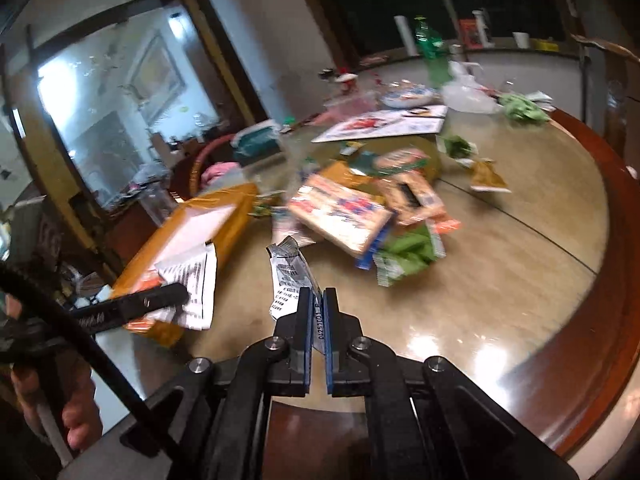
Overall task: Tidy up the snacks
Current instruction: 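Grasp a white sachet with the left tool while the right tool drops its sachet in the tray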
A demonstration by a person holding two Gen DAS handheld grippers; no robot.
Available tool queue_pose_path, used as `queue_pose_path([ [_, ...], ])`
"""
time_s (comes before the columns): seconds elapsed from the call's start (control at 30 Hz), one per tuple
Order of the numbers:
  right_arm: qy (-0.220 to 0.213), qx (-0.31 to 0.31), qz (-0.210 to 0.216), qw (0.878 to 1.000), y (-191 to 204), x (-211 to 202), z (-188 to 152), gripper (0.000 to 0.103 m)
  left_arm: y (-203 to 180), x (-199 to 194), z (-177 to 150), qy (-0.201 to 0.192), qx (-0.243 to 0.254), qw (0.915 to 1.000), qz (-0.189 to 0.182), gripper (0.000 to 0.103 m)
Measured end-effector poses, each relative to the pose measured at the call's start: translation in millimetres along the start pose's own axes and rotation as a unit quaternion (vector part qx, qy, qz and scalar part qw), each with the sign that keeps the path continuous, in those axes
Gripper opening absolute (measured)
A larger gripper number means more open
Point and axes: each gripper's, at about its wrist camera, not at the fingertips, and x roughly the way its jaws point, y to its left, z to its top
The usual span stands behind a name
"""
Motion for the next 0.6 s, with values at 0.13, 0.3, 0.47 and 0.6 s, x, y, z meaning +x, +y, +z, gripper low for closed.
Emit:
queue_pose_path([
  [0.13, 0.011, -0.019, 0.046, 0.999, 33, 23, 12, 0.002, 45, -15, 16, -0.03, -0.038, 0.9983, 0.033, 0.03],
  [0.3, 0.039, -0.061, 0.088, 0.993, 85, 75, 34, 0.002, 106, -6, 32, -0.036, -0.084, 0.9929, 0.076, 0.03],
  [0.47, 0.072, -0.077, 0.117, 0.988, 121, 128, 48, 0.002, 153, 10, 57, -0.03, -0.109, 0.989, 0.096, 0.03],
  [0.6, 0.104, -0.089, 0.114, 0.984, 144, 166, 46, 0.002, 179, 27, 74, -0.01, -0.119, 0.9848, 0.126, 0.03],
])
